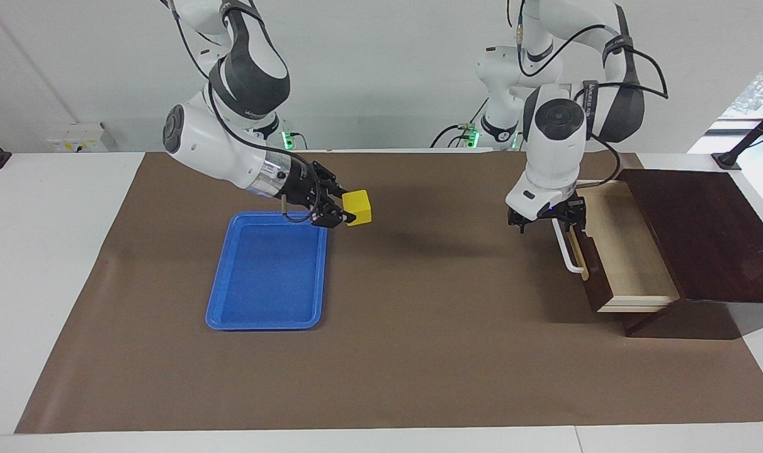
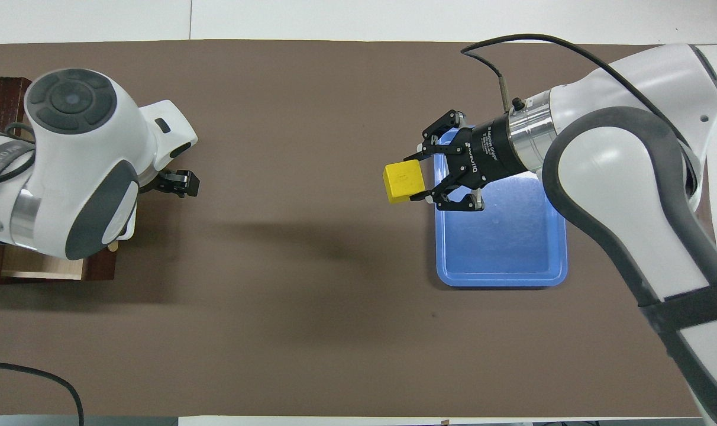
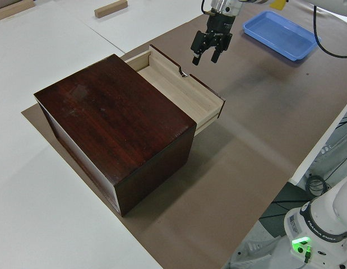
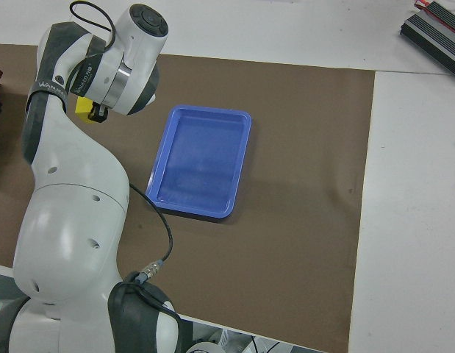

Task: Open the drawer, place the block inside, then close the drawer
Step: 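Lift the yellow block with the right gripper toward the left gripper, then grasp the yellow block with the left gripper from the right gripper, then carry the block into the open drawer with the left gripper while the right gripper retracts, then lower the block into the drawer and open the left gripper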

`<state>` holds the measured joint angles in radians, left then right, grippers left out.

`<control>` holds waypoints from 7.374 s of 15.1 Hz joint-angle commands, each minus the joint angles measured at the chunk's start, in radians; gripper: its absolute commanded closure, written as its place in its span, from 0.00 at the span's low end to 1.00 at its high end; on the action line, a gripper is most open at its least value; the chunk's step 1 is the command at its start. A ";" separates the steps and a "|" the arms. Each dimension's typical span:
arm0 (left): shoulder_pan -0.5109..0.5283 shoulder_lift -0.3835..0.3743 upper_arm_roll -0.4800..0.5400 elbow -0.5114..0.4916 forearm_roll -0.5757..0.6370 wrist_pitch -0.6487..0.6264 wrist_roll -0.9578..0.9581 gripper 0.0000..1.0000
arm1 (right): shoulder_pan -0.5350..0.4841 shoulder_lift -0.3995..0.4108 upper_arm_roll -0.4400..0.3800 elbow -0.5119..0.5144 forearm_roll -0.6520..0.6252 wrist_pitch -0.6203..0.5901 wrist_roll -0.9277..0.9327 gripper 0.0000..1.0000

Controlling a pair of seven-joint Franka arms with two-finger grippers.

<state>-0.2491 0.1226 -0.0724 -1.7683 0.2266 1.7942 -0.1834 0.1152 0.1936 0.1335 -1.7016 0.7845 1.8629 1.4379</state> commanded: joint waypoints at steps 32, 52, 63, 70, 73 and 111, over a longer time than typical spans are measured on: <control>-0.288 0.140 0.002 0.386 -0.276 -0.214 -2.015 0.00 | 0.270 0.020 0.001 0.028 -0.028 0.246 0.251 1.00; -0.298 0.140 0.002 0.383 -0.266 -0.153 -2.027 1.00 | 0.271 0.020 -0.002 0.034 -0.043 0.240 0.311 0.01; -0.274 0.118 0.022 0.345 -0.242 -0.168 -1.891 1.00 | 0.103 0.027 -0.008 0.137 -0.236 0.057 0.253 0.00; -0.037 0.071 0.039 0.256 -0.194 -0.164 -1.618 1.00 | -0.077 -0.025 -0.015 0.194 -0.422 -0.313 -0.507 0.00; 0.098 0.058 0.039 0.239 -0.193 -0.173 -1.448 1.00 | -0.097 -0.060 -0.015 0.194 -0.549 -0.384 -0.759 0.00; 0.321 -0.052 0.030 -0.082 -0.194 0.111 -1.209 0.00 | -0.246 -0.212 -0.018 0.180 -0.808 -0.481 -1.418 0.00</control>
<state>0.0827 0.0856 -0.0445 -1.9039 0.0230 1.9866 -1.3810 -0.1206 -0.0327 0.1068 -1.5424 0.0041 1.3930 0.0476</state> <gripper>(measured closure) 0.000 0.000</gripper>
